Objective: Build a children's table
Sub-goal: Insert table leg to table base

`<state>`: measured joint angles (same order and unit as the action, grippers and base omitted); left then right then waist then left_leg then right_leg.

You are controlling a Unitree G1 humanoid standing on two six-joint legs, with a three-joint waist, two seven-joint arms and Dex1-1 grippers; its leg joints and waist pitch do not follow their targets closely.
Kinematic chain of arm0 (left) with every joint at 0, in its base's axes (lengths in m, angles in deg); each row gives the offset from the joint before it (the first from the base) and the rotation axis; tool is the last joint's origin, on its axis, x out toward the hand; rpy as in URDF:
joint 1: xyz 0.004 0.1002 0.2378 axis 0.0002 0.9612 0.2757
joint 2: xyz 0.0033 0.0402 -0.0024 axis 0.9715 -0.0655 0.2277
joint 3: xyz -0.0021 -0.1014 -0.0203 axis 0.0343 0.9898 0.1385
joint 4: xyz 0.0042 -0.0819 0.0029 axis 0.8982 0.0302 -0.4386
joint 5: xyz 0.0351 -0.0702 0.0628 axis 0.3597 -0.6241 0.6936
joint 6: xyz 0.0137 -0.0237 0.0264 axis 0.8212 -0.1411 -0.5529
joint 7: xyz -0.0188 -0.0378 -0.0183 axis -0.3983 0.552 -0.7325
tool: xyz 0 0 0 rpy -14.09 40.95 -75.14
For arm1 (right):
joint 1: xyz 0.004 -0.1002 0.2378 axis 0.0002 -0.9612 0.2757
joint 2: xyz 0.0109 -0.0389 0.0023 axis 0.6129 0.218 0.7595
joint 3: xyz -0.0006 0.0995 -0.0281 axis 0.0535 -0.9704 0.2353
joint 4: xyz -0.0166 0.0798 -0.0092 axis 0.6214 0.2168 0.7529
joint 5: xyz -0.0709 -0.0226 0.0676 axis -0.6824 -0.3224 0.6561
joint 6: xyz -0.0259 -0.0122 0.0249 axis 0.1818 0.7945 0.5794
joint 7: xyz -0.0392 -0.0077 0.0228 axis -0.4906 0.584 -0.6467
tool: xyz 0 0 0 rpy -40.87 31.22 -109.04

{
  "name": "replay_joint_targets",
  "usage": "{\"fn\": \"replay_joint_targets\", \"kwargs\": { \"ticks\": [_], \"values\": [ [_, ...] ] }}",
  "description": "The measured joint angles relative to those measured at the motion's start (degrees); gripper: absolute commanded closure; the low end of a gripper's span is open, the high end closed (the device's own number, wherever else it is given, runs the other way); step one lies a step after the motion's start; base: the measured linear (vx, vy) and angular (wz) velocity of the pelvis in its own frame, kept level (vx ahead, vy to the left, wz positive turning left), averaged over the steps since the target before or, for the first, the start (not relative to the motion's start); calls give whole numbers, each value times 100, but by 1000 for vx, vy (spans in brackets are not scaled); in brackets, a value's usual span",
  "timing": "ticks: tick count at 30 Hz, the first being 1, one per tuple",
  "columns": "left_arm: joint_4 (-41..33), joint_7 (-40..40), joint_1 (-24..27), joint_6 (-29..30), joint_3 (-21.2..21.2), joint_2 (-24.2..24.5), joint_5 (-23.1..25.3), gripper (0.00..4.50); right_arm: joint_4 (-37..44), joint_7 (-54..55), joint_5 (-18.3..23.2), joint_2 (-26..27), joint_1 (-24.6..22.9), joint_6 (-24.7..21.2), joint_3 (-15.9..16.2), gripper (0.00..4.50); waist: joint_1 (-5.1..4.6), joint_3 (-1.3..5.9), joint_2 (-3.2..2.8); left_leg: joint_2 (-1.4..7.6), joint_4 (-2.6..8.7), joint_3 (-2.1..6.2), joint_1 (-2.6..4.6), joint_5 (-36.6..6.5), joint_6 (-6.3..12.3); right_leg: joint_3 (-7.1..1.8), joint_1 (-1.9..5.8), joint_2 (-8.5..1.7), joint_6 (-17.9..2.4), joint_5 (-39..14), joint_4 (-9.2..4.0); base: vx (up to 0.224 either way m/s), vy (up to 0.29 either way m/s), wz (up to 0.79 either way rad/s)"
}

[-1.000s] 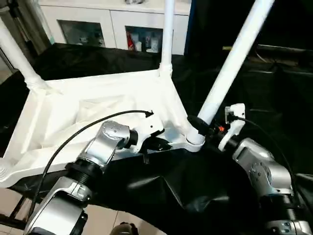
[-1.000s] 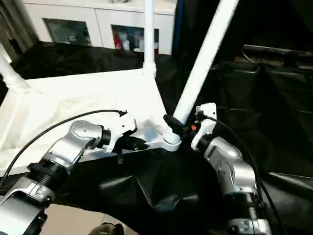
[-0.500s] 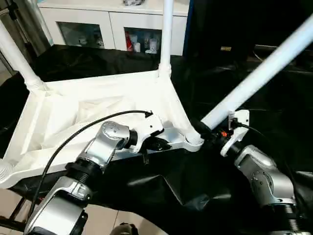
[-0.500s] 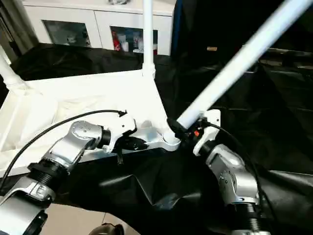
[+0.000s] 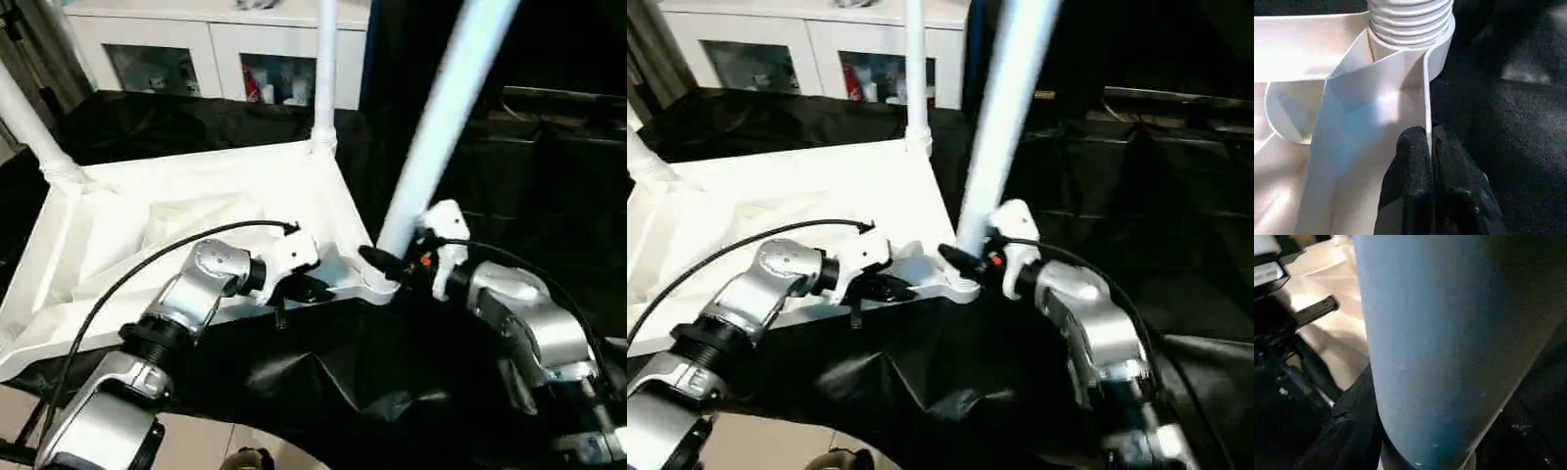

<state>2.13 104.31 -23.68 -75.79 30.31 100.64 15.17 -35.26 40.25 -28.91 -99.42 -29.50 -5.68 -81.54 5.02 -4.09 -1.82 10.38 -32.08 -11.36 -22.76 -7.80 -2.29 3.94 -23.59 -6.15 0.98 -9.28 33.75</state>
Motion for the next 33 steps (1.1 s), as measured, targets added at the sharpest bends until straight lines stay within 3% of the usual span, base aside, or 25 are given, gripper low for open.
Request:
{"fn": "replay_joint_targets", "kwargs": {
  "ticks": [9, 16, 24, 27, 30, 33],
  "values": [
    [1, 160, -33, -188, -90, 139, 60, 450, -729, -869, -99, -124, 382, 601, 175, 258, -6, -15, 19, 0, 37, 0, 17, -1, -1, -1, 4, 9, 1, 0, -29, 0, 0, 0],
    [-379, 519, 49, -282, -108, 449, 18, 450, -857, -1507, -3, -165, 437, 1003, 216, 258, -7, -153, 95, 3, 61, 1, 17, -1, -2, -15, 3, 30, 0, 0, -68, 0, 0, 0],
    [-713, 650, 92, 47, -49, 627, -74, 450, -1131, -1844, 30, -96, 675, 1261, 251, 258, -15, -268, 129, 1, 101, 0, 28, -3, -5, -29, -14, 43, -1, 0, -73, 0, 0, 0],
    [-726, 557, 78, 267, 29, 561, -68, 450, -1191, -1517, 22, 59, 699, 1271, 241, 258, -12, -299, 154, -9, 157, 3, 66, -3, -6, -29, -14, 43, -6, -8, -85, 0, 0, 0],
    [-738, 31, -49, 779, 141, 277, -51, 450, -1193, -577, -119, 356, 664, 1213, 37, 258, -14, -373, 131, -17, 186, 36, 77, -3, -7, -7, -28, 47, -6, -12, -139, -24, 4, -1],
    [-738, -636, -191, 1286, 181, -172, 1, 450, -1146, 524, -232, 683, 613, 1014, -309, 258, -5, -452, 75, -34, 237, 84, 70, -3, -6, 19, 9, 65, -6, -16, -297, -66, 29, -3]
  ]
}}
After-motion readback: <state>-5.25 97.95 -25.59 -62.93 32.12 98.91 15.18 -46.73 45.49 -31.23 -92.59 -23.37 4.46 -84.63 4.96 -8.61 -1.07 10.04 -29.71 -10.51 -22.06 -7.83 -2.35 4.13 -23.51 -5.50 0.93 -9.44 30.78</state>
